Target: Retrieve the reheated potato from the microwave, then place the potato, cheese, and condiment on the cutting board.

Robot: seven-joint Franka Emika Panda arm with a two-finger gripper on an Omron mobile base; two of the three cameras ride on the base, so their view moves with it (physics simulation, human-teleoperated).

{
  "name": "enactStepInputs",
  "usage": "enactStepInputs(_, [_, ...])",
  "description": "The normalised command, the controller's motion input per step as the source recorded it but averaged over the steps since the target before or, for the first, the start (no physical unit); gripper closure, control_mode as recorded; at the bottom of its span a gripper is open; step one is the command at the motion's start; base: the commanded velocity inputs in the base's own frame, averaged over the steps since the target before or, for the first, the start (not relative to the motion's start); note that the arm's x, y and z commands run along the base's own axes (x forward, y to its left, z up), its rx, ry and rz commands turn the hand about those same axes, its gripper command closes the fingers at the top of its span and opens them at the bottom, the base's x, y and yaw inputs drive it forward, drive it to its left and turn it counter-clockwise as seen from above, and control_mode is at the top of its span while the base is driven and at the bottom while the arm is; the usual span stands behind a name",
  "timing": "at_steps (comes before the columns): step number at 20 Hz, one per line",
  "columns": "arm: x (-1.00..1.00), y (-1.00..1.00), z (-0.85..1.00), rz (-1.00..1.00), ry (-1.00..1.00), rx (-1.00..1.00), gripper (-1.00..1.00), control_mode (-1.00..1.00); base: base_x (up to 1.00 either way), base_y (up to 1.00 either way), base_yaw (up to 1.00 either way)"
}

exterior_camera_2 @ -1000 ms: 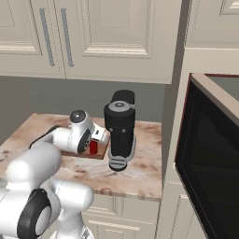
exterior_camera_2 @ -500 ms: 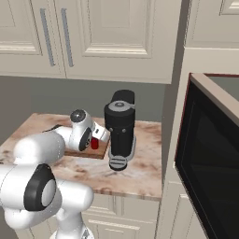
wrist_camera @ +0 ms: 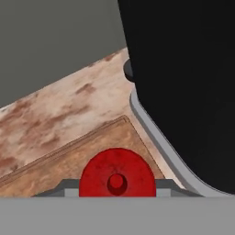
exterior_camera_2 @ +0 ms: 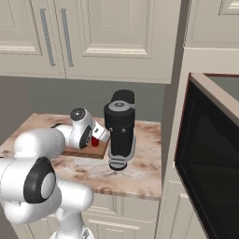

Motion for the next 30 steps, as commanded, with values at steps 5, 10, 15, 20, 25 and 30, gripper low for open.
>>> enactStepInputs(5, [0.35, 0.11, -0.15, 0.0, 0.08, 0.0, -1.0, -1.0, 0.0, 0.0, 0.0])
enactStepInputs(10, [0.28, 0.1, -0.19, 0.0, 0.08, 0.0, -1.0, -1.0, 0.0, 0.0, 0.0])
enactStepInputs(15, [0.01, 0.06, -0.02, 0.0, 0.02, 0.0, -1.0, -1.0, 0.0, 0.0, 0.0])
enactStepInputs(20, [-0.11, 0.03, 0.11, 0.0, 0.0, 0.0, -1.0, -1.0, 0.0, 0.0, 0.0])
enactStepInputs(25, [-0.33, 0.0, 0.48, 0.01, -0.04, 0.0, -1.0, -1.0, 0.0, 0.0, 0.0])
enactStepInputs(30, [-0.56, 0.0, 0.58, 0.04, -0.03, 0.0, -1.0, -1.0, 0.0, 0.0, 0.0])
